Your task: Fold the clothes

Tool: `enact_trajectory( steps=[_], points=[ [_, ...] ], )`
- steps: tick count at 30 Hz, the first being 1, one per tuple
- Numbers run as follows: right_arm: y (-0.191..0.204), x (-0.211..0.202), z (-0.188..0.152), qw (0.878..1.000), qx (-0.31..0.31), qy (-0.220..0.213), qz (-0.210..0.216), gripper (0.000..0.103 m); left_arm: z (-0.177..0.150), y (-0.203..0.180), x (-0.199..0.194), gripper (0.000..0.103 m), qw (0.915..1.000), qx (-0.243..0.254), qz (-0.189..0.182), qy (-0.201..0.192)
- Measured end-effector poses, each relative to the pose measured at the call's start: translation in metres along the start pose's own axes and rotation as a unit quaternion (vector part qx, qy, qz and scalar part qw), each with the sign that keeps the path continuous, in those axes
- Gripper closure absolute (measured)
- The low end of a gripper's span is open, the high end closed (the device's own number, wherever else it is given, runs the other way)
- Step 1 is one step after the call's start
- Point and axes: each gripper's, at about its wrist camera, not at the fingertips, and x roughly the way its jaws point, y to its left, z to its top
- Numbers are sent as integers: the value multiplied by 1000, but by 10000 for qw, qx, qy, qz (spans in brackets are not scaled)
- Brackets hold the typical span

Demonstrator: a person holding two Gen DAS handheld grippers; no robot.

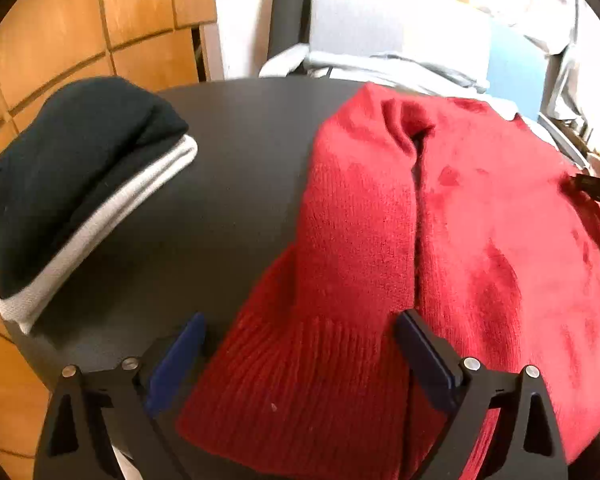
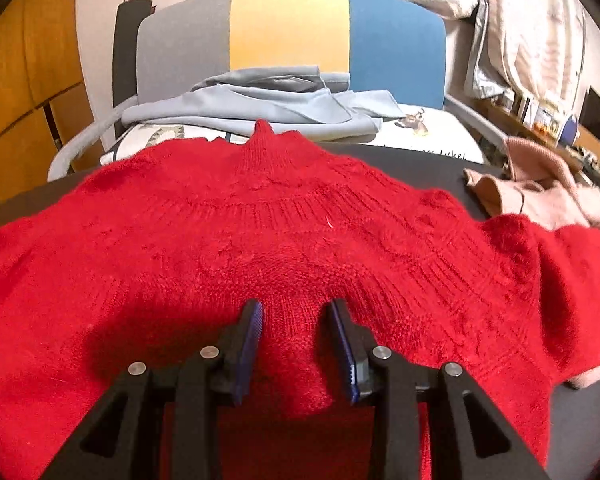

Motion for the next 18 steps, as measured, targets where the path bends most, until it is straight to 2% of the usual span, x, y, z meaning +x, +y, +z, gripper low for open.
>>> enact_trajectory(
  steps=[2,5,7,8,9,11,13,15,18],
  points=[
    [1,-11,-3,10000,58,38,69,67,-3,1,-9,6,9998,142,55,-97],
    [6,-68,-24,9991,374,-193,36,67,-9,3,-39,6,9990,360,84,-247],
    [3,-95,-41,9975,392,-488,325,61,-10,10,-52,3,9978,464,-206,-419],
    [3,-101,-48,9975,335,-499,370,60,-14,9,-56,0,9968,537,-301,-515],
    [4,-97,-55,9987,239,-326,313,60,-18,7,-56,0,9961,609,-349,-542],
    [4,-85,-72,9995,196,18,233,60,-24,-3,-49,0,9950,793,-493,-348],
    [1,-79,-82,9992,343,83,208,60,-28,-16,-37,0,9930,1041,-537,-126],
    [5,-80,-82,9995,278,69,131,57,-25,-30,-22,0,9894,1408,-334,-120],
    [20,-78,-84,9999,-117,103,1,38,-13,-22,-11,0,9945,862,-598,48]
  ],
)
